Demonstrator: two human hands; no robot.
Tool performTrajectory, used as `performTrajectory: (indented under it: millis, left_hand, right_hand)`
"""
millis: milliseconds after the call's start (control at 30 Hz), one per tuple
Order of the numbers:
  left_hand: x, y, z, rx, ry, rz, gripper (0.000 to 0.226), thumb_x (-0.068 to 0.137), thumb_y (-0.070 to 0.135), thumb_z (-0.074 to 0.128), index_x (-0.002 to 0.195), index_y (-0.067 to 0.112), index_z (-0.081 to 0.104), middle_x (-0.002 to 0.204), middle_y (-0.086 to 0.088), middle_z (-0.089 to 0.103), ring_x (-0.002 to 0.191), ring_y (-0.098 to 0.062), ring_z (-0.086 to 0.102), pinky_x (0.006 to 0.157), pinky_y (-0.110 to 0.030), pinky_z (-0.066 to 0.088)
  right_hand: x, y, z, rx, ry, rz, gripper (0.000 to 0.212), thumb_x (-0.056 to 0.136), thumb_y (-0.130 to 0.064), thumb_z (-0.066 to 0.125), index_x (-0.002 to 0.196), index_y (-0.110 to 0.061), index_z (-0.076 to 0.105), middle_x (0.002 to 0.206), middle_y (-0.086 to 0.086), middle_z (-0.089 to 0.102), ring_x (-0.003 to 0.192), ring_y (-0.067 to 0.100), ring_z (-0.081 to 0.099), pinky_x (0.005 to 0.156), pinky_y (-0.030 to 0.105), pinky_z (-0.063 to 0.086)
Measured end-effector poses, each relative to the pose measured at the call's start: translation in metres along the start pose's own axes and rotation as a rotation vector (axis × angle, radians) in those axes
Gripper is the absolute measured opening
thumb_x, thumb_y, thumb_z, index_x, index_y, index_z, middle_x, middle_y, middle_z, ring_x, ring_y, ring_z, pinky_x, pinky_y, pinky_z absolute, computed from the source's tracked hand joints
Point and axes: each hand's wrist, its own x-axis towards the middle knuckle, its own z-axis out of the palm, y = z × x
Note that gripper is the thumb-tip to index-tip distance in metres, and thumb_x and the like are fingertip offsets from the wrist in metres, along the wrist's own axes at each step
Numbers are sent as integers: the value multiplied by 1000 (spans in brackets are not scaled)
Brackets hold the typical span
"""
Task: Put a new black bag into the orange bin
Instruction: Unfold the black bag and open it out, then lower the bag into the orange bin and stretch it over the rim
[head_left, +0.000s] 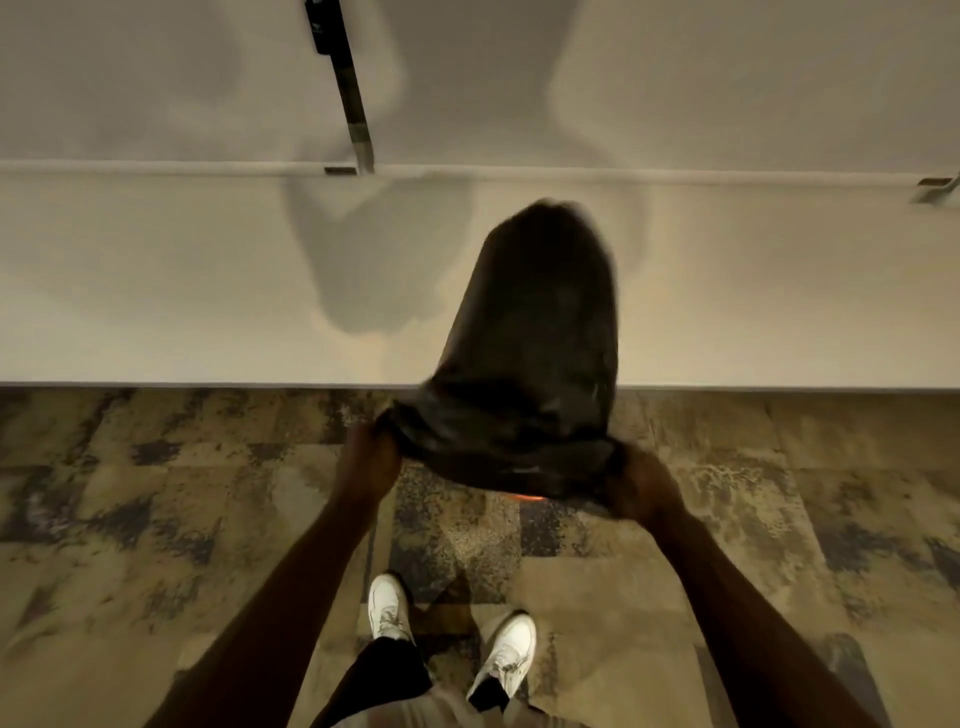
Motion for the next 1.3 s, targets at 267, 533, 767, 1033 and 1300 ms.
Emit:
performTrajectory:
  millis: [267, 533, 767, 1033, 1300]
  left_hand:
    - [-13, -71, 4, -305, 87, -622, 34, 107, 8, 51, 135, -9, 59, 123, -28, 66, 103, -40, 66, 97, -53, 56]
    - [-10, -57, 5, -542, 79, -634, 14, 104, 14, 63, 95, 4, 66, 90, -15, 69, 78, -29, 67, 67, -38, 55]
    - [-22, -58, 9, -626, -49, -667, 22, 107, 26, 56, 94, 15, 68, 67, -3, 80, 81, -21, 69, 58, -29, 55]
    - [-31, -75, 8, -680, -39, -718, 24, 107, 28, 58, 100, 8, 71, 89, -12, 77, 73, -26, 75, 48, -30, 59]
    - [-17, -63, 16, -798, -53, -739, 15, 103, 26, 64, 102, 12, 68, 109, -15, 66, 99, -31, 63, 77, -42, 57]
  right_hand:
    - [-75, 30, 60, 204, -155, 808, 32, 105, -22, 49, 125, -14, 73, 126, 18, 74, 109, 39, 71, 86, 38, 52]
    - [-59, 11, 43, 793, 309, 1001, 11, 95, -14, 64, 95, -14, 76, 85, 7, 79, 76, 26, 76, 54, 34, 58]
    - [-41, 5, 25, 1630, 127, 1263, 16, 92, -7, 65, 95, 2, 78, 88, 21, 78, 69, 32, 77, 53, 36, 63]
    - [-34, 14, 25, 1740, 115, 1412, 28, 108, -4, 35, 110, 1, 63, 98, 22, 68, 88, 30, 66, 74, 37, 55]
    - [-42, 35, 23, 1447, -36, 1145, 32, 102, -9, 53, 127, -2, 71, 123, 27, 73, 116, 45, 69, 97, 52, 55]
